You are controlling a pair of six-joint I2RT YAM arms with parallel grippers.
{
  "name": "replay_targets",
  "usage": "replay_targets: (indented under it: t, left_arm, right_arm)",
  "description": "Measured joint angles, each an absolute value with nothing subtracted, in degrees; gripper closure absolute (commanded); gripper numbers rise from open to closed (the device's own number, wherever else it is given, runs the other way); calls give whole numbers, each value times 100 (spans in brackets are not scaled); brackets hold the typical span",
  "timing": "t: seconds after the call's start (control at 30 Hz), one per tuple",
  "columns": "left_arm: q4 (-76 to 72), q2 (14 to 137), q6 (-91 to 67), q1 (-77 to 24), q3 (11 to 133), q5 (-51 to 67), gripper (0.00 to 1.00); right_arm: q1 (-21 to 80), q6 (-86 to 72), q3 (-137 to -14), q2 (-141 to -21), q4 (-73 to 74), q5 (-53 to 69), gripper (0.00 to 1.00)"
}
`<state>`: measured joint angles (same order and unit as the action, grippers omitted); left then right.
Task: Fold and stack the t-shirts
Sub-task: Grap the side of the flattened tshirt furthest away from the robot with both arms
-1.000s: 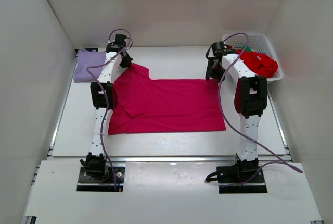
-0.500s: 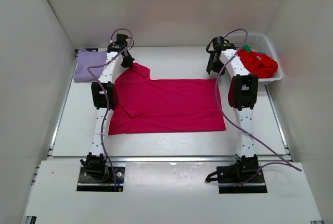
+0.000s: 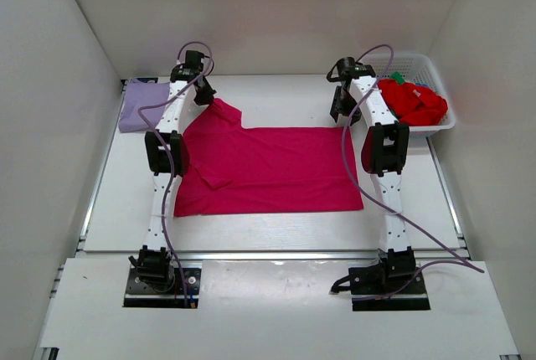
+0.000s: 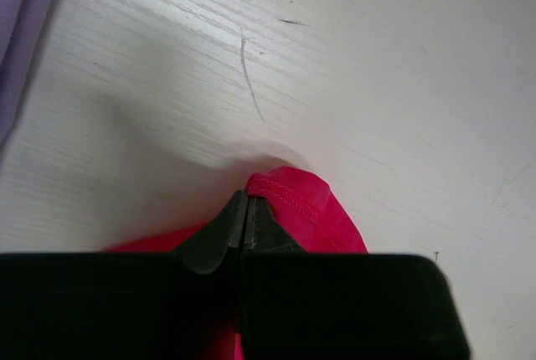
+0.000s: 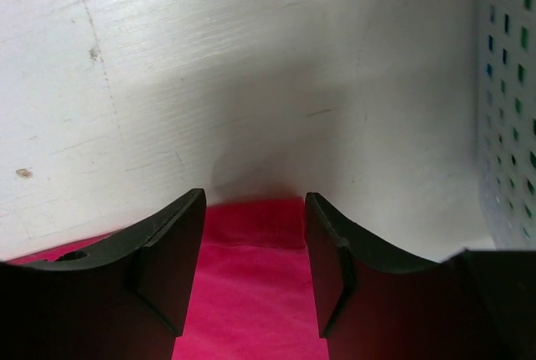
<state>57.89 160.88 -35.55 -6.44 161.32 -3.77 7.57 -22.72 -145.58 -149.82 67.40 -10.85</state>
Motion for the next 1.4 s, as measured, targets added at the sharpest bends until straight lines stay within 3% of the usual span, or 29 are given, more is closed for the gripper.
replay_targets:
  t: [0.23,0.3,0.37,0.43,0.6,1.07,1.4]
  left_arm:
    - [5830,16042,-3542,-644,16132,-357,100]
    - [5835,16042,-3542,-644,16132,-357,100]
    - [5841,16042,-3540,-644,16132,-353,100]
    - [5841,16042,-3538,-631,16132,-349,100]
    - [5846,16040,-3538,-613,16132,-320,100]
    - [6427,15382,-3293,-497,16132,-189,100]
    - [7216,14394,-2980,-445,16132,-237,100]
  right_arm:
    - [766,-2296,-14569,-14982,7022,-1205,53]
    - [786,-2296,-14569,-14982,7087,-1212,66]
    - [797,-2320,-14569,-14982,7129,-1210,70]
    - [797,-2359,-14569,-14982,7161,-1199,82]
    - [803,-2408,-14722,-14984,7343,-1166,100]
    - [812,-2349,-14807,-14905,7487,-1146,100]
    - [862,-2244,-14289,-14020,7500,-1149,100]
